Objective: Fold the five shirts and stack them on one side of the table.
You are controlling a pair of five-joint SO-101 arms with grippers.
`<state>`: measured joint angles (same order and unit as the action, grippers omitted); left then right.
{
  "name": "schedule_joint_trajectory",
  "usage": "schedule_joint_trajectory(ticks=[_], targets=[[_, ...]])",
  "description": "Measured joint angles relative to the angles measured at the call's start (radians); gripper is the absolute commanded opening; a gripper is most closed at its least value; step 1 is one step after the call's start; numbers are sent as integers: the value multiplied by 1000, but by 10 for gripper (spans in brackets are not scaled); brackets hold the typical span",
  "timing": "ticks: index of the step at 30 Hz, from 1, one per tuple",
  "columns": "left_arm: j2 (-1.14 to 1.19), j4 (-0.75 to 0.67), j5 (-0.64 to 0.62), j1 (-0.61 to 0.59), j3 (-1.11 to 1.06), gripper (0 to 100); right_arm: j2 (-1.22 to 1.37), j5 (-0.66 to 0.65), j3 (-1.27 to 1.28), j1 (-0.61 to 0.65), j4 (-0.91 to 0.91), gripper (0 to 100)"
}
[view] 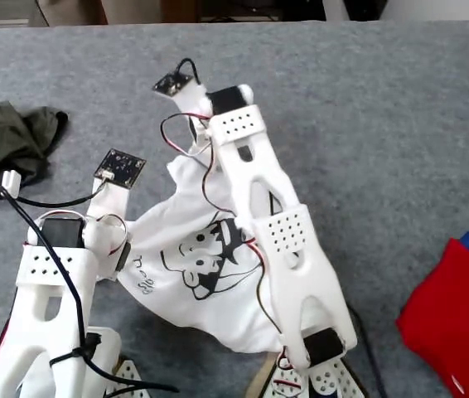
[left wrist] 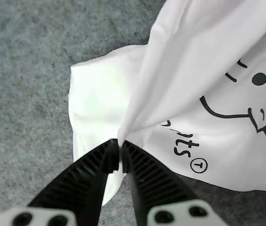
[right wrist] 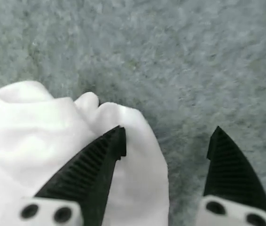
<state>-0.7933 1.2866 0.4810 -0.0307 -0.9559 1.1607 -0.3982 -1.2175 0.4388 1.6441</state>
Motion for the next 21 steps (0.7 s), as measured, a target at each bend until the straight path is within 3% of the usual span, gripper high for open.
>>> schedule_joint_trajectory(ticks=[4,9,21], targets=[[0,0,0,0,0,19,31,0,-2,-2,34,248],[0,0,-2,0,0,19,37,-12,-11,2,43,0],[0,-74,-48,0,0,19,40,11,-362,-80,89,5]])
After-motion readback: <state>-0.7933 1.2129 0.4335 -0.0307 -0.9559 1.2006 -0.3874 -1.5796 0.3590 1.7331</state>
